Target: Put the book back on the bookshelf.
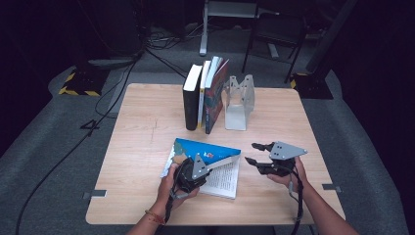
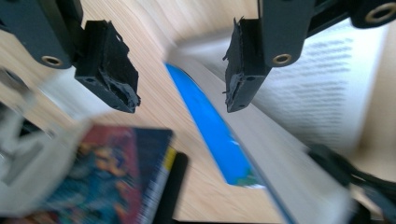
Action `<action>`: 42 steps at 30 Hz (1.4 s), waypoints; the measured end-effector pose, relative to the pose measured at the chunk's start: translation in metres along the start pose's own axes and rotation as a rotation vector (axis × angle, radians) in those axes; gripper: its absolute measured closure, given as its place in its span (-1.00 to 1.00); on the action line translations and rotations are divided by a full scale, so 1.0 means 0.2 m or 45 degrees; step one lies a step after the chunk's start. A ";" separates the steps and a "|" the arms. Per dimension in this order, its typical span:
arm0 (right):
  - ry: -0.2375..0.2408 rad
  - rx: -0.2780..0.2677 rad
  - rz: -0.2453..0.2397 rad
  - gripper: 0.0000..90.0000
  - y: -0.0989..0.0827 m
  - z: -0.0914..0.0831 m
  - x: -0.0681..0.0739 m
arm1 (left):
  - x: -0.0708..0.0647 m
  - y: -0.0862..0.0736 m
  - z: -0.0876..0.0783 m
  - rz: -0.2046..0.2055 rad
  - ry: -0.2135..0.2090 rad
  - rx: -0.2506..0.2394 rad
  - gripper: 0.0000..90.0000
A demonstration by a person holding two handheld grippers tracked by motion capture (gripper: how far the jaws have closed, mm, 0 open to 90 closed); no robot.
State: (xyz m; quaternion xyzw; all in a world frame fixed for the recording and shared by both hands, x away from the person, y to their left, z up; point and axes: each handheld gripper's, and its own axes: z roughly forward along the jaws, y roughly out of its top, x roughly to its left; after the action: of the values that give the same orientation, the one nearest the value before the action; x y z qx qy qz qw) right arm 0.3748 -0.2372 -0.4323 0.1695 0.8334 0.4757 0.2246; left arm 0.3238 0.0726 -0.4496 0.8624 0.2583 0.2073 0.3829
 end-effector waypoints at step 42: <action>0.326 0.143 0.165 0.16 -0.18 0.34 0.02 | 0.13 0.00 -0.23 -0.171 -0.071 -0.257 0.69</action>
State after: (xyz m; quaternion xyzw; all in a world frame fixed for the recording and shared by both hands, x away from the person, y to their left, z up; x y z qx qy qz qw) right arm 0.4055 -0.2044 -0.4936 0.1731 0.8678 0.4597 0.0754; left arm 0.3185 0.1145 -0.4166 0.8055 0.2827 0.1820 0.4879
